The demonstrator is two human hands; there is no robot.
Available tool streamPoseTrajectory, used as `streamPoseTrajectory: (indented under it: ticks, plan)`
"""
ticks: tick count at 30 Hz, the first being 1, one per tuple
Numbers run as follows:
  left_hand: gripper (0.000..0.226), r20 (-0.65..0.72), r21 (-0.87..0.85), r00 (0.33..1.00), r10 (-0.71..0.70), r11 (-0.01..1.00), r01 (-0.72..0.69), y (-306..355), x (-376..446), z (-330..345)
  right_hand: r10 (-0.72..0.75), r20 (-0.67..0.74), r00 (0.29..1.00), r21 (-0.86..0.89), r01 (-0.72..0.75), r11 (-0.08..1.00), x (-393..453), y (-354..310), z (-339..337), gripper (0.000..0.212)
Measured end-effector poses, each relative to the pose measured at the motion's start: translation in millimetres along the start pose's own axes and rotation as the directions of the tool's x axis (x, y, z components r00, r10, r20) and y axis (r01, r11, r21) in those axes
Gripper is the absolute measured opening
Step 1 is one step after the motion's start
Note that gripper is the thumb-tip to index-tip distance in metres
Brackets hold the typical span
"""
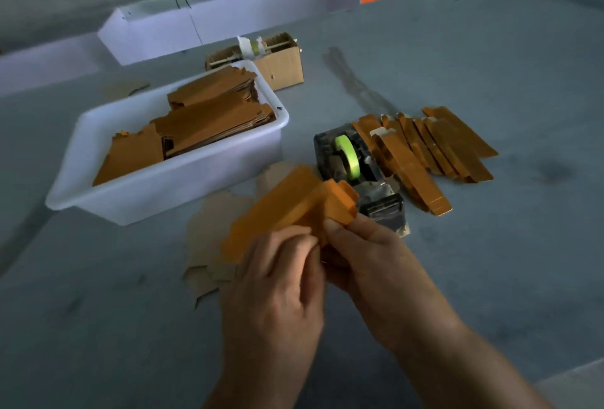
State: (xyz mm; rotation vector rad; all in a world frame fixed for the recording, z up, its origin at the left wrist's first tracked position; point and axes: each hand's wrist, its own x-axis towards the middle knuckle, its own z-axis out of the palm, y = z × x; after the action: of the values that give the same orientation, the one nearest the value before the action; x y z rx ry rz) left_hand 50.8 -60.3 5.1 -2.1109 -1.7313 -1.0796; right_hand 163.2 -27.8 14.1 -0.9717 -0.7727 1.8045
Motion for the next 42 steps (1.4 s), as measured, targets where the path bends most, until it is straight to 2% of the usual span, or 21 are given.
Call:
streamPoseTrajectory:
  ticks: [2, 3, 5, 6, 7, 9, 10, 11, 13, 16, 18, 22, 24, 26, 29, 30, 31, 33, 36, 39, 42]
  plan:
    - [0.012, -0.02, -0.022, 0.994, -0.109, 0.994, 0.109, -1, 5, -3, 0.023, 0.02, 1.0, 0.044, -0.024, 0.999, 2, 1, -7, 0.022]
    - [0.018, -0.014, -0.009, 0.982, -0.19, 0.982, 0.19, -2, 8, -5, 0.027, 0.029, 0.999, 0.043, -0.028, 0.999, 2, 1, -9, 0.023]
    - [0.039, 0.075, -0.029, 0.915, -0.396, 0.916, 0.399, -7, 14, -9, 0.029, 0.054, 0.998, 0.032, -0.031, 0.999, 2, 1, -12, 0.024]
    - [0.043, 0.152, -0.085, 0.855, -0.497, 0.855, 0.512, -10, 16, -10, 0.032, 0.075, 0.997, 0.041, -0.035, 0.999, 2, 1, -14, 0.024]
    - [0.039, 0.254, -0.184, 0.775, -0.578, 0.758, 0.626, -14, 19, -13, 0.038, 0.098, 0.994, 0.053, -0.043, 0.998, 2, 1, -16, 0.023]
    - [0.022, 0.488, -0.425, 0.608, -0.626, 0.438, 0.792, -24, 25, -17, 0.046, 0.138, 0.989, 0.067, -0.056, 0.996, 2, 0, -22, 0.023]
    - [0.02, 0.567, -0.488, 0.565, -0.599, 0.308, 0.817, -27, 27, -20, 0.047, 0.153, 0.987, 0.074, -0.059, 0.996, 2, 0, -25, 0.026]
    - [0.022, 0.616, -0.521, 0.55, -0.564, 0.231, 0.822, -31, 27, -20, 0.046, 0.167, 0.985, 0.077, -0.06, 0.995, 1, -1, -27, 0.028]
    - [0.019, 0.646, -0.586, 0.591, -0.483, 0.181, 0.79, -34, 29, -21, 0.034, 0.186, 0.982, 0.047, -0.043, 0.998, 0, -1, -29, 0.027]
    - [0.016, 0.602, -0.691, 0.708, -0.37, 0.204, 0.694, -34, 31, -21, -0.009, 0.155, 0.988, -0.134, 0.03, 0.99, -2, -1, -30, 0.017]
    - [0.015, 0.56, -0.737, 0.759, -0.334, 0.218, 0.64, -37, 32, -23, -0.032, 0.155, 0.987, -0.177, 0.06, 0.982, -5, -4, -31, 0.016]
    - [0.017, 0.499, -0.779, 0.842, -0.204, 0.32, 0.539, -41, 34, -33, -0.134, 0.223, 0.966, -0.011, 0.139, 0.99, -10, -10, -28, 0.018]
    - [0.012, 0.504, -0.78, 0.842, -0.194, 0.318, 0.54, -39, 33, -35, -0.201, 0.214, 0.956, 0.054, 0.194, 0.979, -11, -10, -29, 0.023]
    - [0.011, 0.537, -0.787, 0.809, -0.238, 0.204, 0.582, -36, 31, -33, -0.274, 0.199, 0.941, 0.025, 0.274, 0.961, -10, -8, -29, 0.025]
    - [0.032, 0.649, -0.755, 0.705, -0.287, -0.125, 0.644, -30, 31, -29, -0.38, 0.161, 0.911, -0.083, 0.396, 0.914, -6, -4, -31, 0.018]
    - [0.042, 0.686, -0.724, 0.675, -0.272, -0.163, 0.671, -29, 31, -27, -0.409, 0.157, 0.899, -0.101, 0.426, 0.899, -5, -3, -31, 0.02]
    - [0.053, 0.718, -0.69, 0.646, -0.26, -0.149, 0.708, -28, 30, -26, -0.431, 0.157, 0.888, -0.118, 0.451, 0.885, -4, -2, -32, 0.022]
    - [0.065, 0.748, -0.63, 0.604, -0.276, -0.01, 0.776, -24, 27, -24, -0.454, 0.165, 0.876, -0.168, 0.478, 0.862, -1, 0, -33, 0.031]
    - [0.05, 0.727, -0.548, 0.589, -0.353, 0.218, 0.807, -16, 24, -19, -0.452, 0.173, 0.875, -0.208, 0.481, 0.852, 0, 1, -31, 0.052]
    - [0.047, 0.685, -0.524, 0.582, -0.438, 0.259, 0.811, -10, 23, -16, -0.445, 0.091, 0.891, -0.192, 0.454, 0.87, -2, 2, -27, 0.06]
    - [0.045, 0.648, -0.535, 0.599, -0.47, 0.278, 0.797, -8, 27, -16, -0.438, -0.009, 0.899, -0.355, 0.407, 0.842, -5, 3, -26, 0.053]
